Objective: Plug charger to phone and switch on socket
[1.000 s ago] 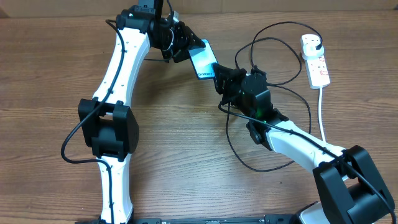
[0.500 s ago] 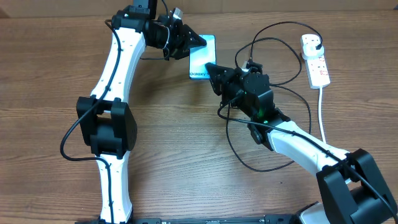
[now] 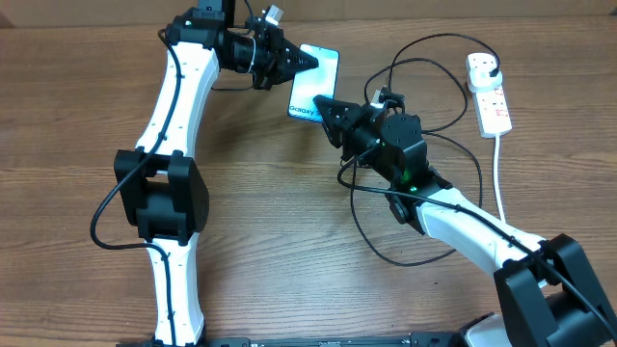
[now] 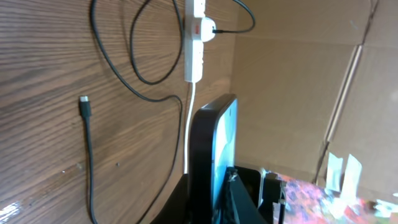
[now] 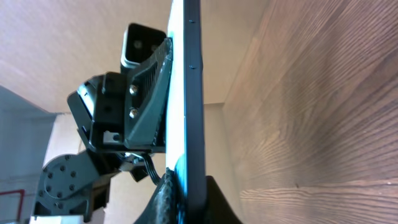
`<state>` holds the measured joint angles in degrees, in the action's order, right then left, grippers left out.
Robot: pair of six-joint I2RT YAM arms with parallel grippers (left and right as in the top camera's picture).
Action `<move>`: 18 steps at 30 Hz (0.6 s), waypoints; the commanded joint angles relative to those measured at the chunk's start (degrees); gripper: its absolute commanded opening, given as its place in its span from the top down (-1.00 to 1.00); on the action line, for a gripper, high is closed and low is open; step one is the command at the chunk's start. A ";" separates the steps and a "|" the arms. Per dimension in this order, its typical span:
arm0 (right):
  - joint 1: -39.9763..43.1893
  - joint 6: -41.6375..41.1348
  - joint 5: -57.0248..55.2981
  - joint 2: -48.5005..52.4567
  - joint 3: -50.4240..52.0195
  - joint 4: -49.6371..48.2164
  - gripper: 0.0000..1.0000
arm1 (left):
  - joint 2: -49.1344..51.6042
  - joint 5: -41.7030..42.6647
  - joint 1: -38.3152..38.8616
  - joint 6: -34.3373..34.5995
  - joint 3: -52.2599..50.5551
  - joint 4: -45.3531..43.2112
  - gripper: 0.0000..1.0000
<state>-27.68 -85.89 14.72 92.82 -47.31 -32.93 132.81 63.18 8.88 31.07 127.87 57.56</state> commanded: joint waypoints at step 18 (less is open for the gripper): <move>-1.70 27.63 7.76 1.84 -0.42 -0.57 0.21 | -1.31 8.46 -0.94 -22.80 1.29 17.07 0.91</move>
<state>-28.91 -63.83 18.04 93.84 -47.55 -32.29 132.81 67.24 8.60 11.51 127.87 74.17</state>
